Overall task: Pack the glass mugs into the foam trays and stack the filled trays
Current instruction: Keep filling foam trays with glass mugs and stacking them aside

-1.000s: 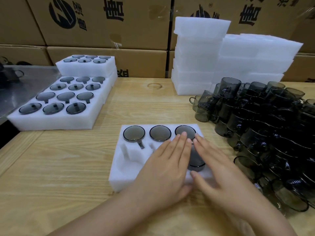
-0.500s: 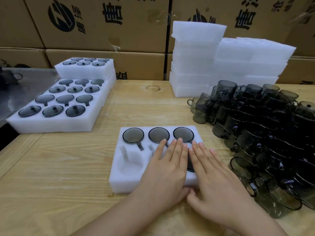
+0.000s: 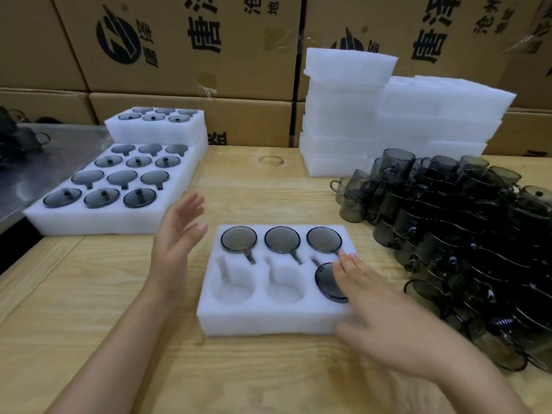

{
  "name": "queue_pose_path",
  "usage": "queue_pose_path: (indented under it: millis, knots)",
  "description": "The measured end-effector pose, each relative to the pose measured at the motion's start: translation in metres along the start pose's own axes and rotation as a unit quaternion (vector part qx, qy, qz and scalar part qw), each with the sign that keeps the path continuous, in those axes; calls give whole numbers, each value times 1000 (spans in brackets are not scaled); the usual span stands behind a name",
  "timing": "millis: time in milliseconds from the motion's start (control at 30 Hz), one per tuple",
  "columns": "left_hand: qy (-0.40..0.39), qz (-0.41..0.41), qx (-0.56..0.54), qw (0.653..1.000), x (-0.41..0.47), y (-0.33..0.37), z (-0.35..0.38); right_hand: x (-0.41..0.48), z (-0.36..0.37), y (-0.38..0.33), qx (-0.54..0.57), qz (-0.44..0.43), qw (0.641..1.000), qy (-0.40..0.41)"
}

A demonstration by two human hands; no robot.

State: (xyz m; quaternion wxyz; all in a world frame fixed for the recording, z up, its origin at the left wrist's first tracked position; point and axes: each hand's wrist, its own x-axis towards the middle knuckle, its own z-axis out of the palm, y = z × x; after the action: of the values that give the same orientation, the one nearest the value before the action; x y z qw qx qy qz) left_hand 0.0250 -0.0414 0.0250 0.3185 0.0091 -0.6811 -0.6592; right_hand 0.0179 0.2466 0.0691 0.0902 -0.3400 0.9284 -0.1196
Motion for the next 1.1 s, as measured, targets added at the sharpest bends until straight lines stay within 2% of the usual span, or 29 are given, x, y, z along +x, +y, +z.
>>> queue_pose_path:
  millis: [67, 100, 167, 233, 367, 500, 700, 800, 900, 1100]
  knots:
    - [15, -81, -7, 997, 4, -19, -4, 13, -24, -3, 133, 13, 988, 77]
    - [27, -110, 5, 994, 6, -27, -4, 24, -38, 0, 151, 24, 975, 163]
    - [54, -140, 18, 988, 10, -38, -6, 56, -70, 15, 86, 70, 939, 324]
    - [69, -147, 12, 987, 13, -40, -8, 97, -101, 34, 39, 144, 915, 376]
    - [80, -158, -26, 984, 15, -41, -12, 159, -128, 67, 5, 300, 918, 260]
    - [80, -157, -29, 984, 16, -40, -11, 178, -125, 92, -105, 326, 928, 144]
    - [70, -145, -21, 987, 14, -39, -8, 175, -118, 98, -181, 331, 911, 167]
    - [67, -146, -19, 987, 15, -38, -7, 174, -120, 98, -172, 334, 912, 164]
    - [66, -148, -16, 987, 14, -37, -7, 174, -121, 103, -151, 298, 927, 169]
    - [69, -149, 1, 986, 12, -36, -6, 171, -123, 102, -139, 302, 924, 187]
